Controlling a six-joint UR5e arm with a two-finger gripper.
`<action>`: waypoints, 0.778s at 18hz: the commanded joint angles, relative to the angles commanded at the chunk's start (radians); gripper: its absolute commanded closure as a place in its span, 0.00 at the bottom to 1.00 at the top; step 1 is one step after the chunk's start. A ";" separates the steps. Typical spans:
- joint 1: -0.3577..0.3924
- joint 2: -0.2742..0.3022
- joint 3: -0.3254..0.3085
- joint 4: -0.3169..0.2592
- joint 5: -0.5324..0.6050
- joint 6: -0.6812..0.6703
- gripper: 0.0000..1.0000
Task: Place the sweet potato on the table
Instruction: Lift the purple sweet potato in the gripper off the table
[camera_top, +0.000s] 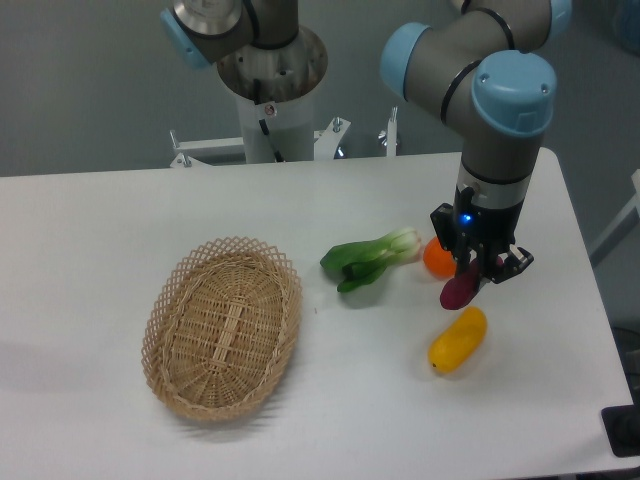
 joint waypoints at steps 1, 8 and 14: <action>0.000 -0.002 -0.002 0.000 0.000 0.000 0.83; -0.006 -0.012 -0.008 0.006 0.002 -0.044 0.83; -0.060 -0.061 -0.008 0.080 0.003 -0.184 0.83</action>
